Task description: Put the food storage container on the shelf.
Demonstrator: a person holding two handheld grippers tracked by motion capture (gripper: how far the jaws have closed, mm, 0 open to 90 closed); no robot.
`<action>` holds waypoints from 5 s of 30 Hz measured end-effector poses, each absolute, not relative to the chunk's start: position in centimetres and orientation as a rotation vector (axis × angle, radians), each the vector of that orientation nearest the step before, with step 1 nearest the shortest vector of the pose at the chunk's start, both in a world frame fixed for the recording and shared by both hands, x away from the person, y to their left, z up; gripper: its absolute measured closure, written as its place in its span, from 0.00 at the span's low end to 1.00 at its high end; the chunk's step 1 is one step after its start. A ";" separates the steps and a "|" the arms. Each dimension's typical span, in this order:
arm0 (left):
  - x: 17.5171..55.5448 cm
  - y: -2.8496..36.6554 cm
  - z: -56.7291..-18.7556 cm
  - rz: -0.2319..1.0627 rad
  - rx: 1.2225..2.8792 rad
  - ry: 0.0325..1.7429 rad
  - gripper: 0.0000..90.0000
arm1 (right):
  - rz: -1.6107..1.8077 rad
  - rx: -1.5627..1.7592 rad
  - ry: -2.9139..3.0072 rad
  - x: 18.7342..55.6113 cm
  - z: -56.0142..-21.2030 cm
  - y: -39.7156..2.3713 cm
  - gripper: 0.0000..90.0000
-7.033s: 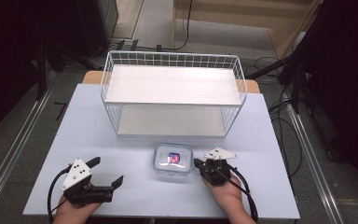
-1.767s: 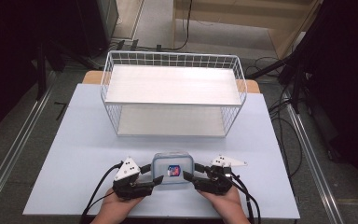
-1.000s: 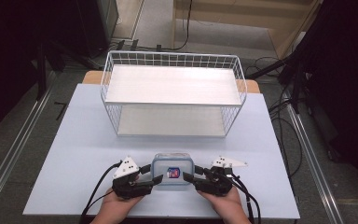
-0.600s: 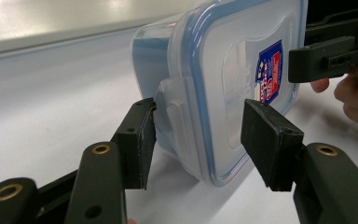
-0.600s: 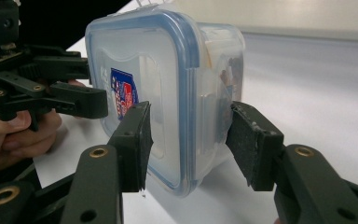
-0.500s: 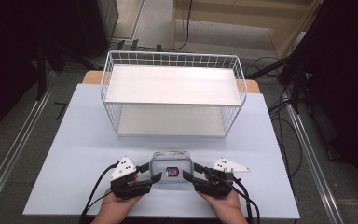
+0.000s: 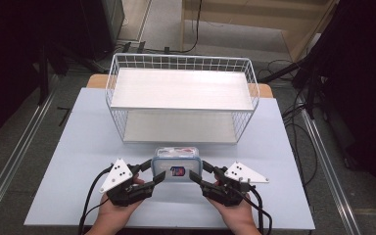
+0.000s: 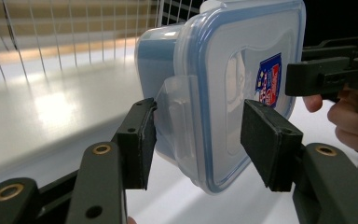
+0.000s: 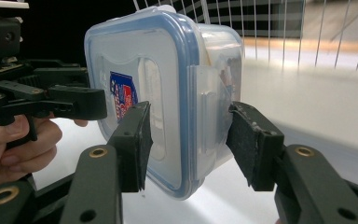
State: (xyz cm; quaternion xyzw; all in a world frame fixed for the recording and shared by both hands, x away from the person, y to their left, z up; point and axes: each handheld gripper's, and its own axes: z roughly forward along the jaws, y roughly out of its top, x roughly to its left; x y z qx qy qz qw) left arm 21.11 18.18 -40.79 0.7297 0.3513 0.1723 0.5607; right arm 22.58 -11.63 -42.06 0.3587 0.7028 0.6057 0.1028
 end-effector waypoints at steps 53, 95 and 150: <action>29.3 17.6 -30.6 0.536 1.631 0.668 0.52 | 1.843 0.910 1.863 29.3 -31.9 -12.0 0.56; 38.0 18.2 -28.0 0.286 1.604 0.828 0.54 | 1.845 1.124 1.971 37.8 -29.2 -12.2 0.56; 38.9 18.4 -29.2 0.147 1.590 0.921 0.56 | 1.902 1.429 2.069 39.8 -29.7 -13.1 0.57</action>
